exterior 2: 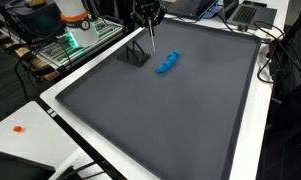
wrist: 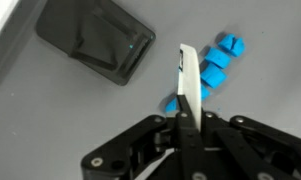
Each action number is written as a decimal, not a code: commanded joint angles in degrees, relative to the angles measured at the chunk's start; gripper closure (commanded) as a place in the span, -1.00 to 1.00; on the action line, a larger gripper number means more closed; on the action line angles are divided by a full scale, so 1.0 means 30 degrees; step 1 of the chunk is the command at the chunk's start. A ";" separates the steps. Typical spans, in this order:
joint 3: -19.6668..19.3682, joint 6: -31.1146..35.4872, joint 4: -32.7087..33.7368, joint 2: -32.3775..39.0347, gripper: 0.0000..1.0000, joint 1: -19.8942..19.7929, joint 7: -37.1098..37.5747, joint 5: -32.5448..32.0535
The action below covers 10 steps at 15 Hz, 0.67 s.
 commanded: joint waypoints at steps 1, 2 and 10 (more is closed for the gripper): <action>0.0811 0.0039 -0.2082 -0.1709 0.98 -0.0445 0.4010 0.0024; 0.0938 0.0088 -0.2423 -0.1867 0.98 -0.0425 0.4736 0.0152; 0.1517 0.4079 -0.4847 -0.1746 0.98 -0.0296 0.8559 0.0490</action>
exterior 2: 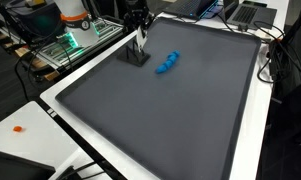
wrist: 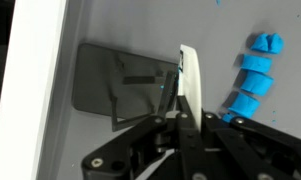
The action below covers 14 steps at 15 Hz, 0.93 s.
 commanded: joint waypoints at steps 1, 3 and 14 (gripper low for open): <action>0.0270 0.2642 -0.1410 -0.0068 0.98 -0.0186 0.0803 0.0572; 0.0173 0.3687 -0.0814 0.0998 0.98 -0.0122 0.0732 0.0707; -0.0130 0.4522 -0.0759 0.3248 0.98 -0.0151 0.1268 0.0873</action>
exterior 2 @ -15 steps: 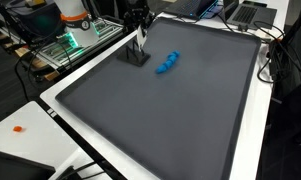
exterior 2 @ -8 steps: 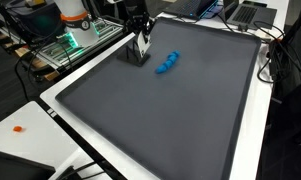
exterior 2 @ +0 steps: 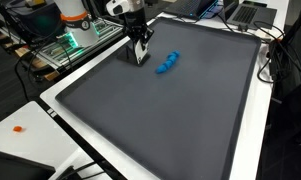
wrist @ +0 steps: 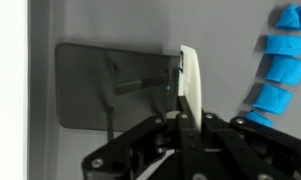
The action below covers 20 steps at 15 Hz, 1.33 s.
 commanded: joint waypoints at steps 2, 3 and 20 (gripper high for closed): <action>-0.0138 0.0347 0.0023 0.0620 0.98 0.0094 0.0163 0.0666; -0.0163 0.0483 0.0027 0.0729 0.98 0.0107 0.0124 0.0754; -0.0224 0.1356 0.0076 0.1401 0.98 0.0289 -0.0550 0.2886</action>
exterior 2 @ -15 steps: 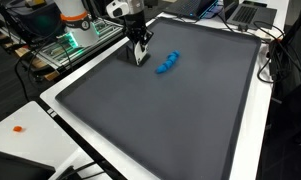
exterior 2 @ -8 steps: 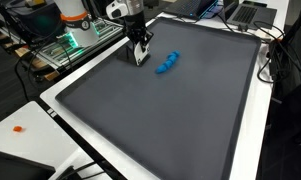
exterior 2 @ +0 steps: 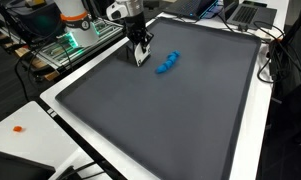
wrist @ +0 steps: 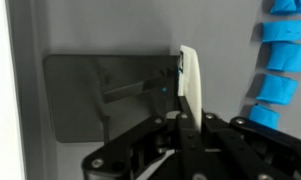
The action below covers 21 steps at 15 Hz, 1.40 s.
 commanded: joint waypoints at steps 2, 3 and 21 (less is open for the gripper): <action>-0.0116 0.0306 -0.0107 0.0619 0.98 0.0153 -0.0242 0.0409; -0.0134 0.0260 -0.0101 0.0661 0.98 0.0096 -0.0050 0.0071; -0.0063 -0.3976 0.0588 -0.1921 -1.00 -0.0361 0.0646 -0.3027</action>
